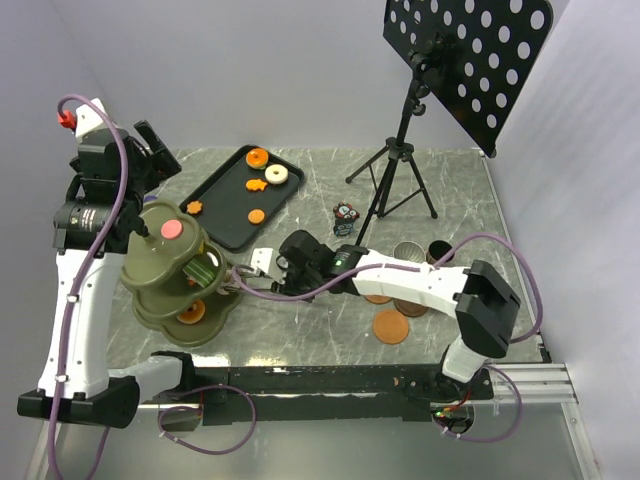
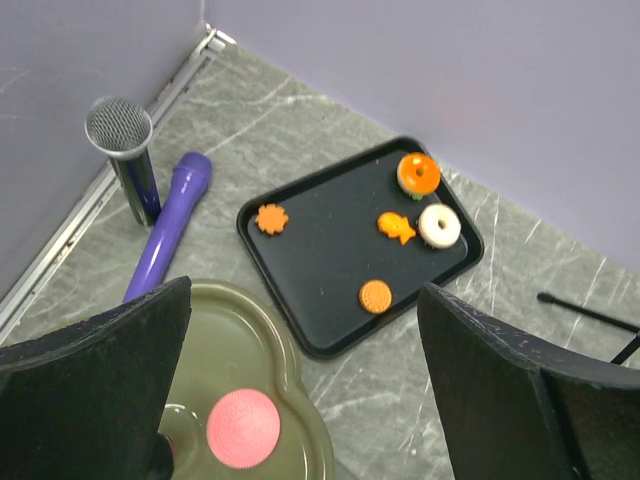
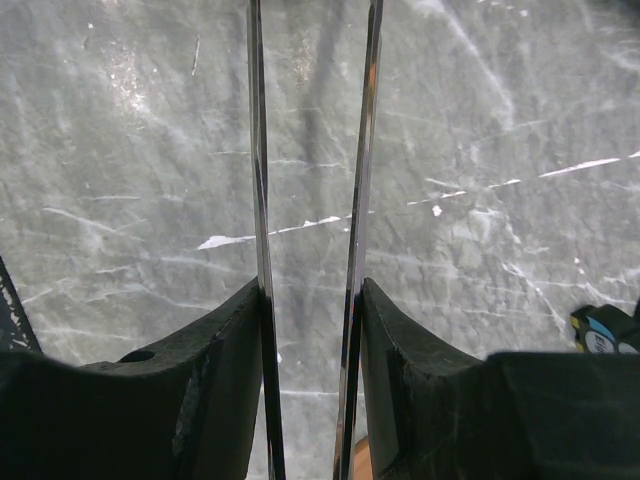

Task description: Serve the afternoon tea

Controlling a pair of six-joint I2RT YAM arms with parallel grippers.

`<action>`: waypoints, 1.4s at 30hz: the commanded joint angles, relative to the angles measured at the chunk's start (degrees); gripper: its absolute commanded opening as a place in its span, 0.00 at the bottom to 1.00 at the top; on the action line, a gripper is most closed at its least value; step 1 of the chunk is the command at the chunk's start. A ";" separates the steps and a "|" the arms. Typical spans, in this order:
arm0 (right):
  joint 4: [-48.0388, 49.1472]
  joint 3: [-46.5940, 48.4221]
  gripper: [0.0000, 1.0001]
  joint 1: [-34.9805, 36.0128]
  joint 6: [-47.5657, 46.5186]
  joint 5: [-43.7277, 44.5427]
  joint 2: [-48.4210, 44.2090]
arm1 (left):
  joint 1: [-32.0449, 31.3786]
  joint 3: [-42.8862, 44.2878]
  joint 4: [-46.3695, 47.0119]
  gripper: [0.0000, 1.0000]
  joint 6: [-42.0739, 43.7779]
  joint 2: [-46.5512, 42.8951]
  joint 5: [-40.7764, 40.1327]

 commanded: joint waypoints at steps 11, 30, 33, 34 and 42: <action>-0.26 8.33 0.39 1.06 0.78 0.29 5.25 | 5.78 2.72 3.69 1.00 3.53 1.17 6.94; 1.15 9.22 0.54 0.44 3.24 5.99 2.88 | 10.17 3.60 3.16 1.00 7.04 0.47 11.52; 1.59 7.29 0.52 0.09 3.86 9.07 0.60 | 10.35 4.13 3.33 1.00 8.36 0.12 11.43; 1.33 6.84 0.52 -0.08 4.03 10.13 -0.11 | 10.35 4.39 3.25 1.00 8.71 -0.06 11.43; -1.22 4.82 0.51 -2.63 5.79 16.02 -4.24 | 10.35 2.20 3.95 1.00 9.07 -3.21 13.01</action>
